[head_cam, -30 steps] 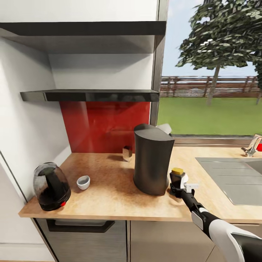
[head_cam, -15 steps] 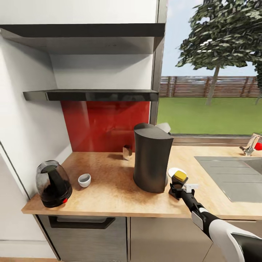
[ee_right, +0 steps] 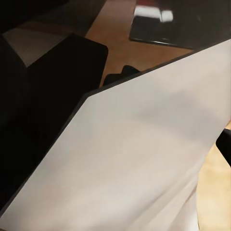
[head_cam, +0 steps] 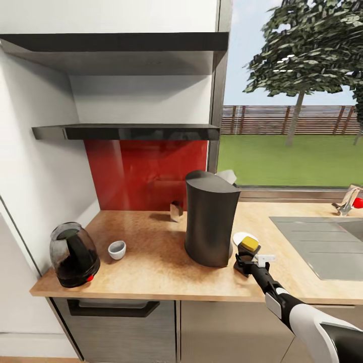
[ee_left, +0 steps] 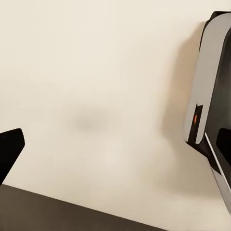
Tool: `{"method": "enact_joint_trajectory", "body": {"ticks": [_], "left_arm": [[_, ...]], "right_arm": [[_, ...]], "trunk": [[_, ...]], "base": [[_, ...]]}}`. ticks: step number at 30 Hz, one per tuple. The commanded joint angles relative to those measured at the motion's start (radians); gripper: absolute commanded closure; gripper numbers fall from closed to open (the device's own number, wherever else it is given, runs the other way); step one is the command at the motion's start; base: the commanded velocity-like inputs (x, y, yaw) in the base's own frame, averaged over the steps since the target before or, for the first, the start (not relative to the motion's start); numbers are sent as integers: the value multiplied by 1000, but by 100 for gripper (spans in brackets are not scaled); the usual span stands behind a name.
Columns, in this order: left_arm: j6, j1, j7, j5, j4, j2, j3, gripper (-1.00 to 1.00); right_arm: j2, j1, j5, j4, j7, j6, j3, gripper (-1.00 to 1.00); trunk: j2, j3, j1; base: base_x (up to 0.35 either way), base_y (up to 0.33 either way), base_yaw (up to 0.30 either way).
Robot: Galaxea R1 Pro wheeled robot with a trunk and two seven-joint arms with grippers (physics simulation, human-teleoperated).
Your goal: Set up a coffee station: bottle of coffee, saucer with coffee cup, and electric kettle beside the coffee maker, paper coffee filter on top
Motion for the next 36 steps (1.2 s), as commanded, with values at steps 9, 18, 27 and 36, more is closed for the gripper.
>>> {"method": "enact_joint_trajectory", "body": {"ticks": [9, 18, 27, 36], "left_arm": [[-1, 1, 0, 3, -1, -1, 3, -100], [-1, 1, 0, 3, -1, -2, 3, -100], [-1, 1, 0, 3, -1, -2, 3, -100], [-1, 1, 1, 3, -1, -2, 3, -100]], "right_arm": [[0, 0, -4, 1, 11, -1, -8, -100], [0, 0, -4, 1, 11, -1, -8, -100], [0, 0, -4, 1, 11, -1, -8, -100], [1, 0, -2, 1, 12, -1, -8, -100]], "trunk": [[-1, 0, 0], [-1, 0, 0], [-1, 0, 0], [-1, 0, 0]], "base": [[-36, 0, 0], [-114, 0, 0], [-1, 0, 0], [-8, 0, 0]]}}
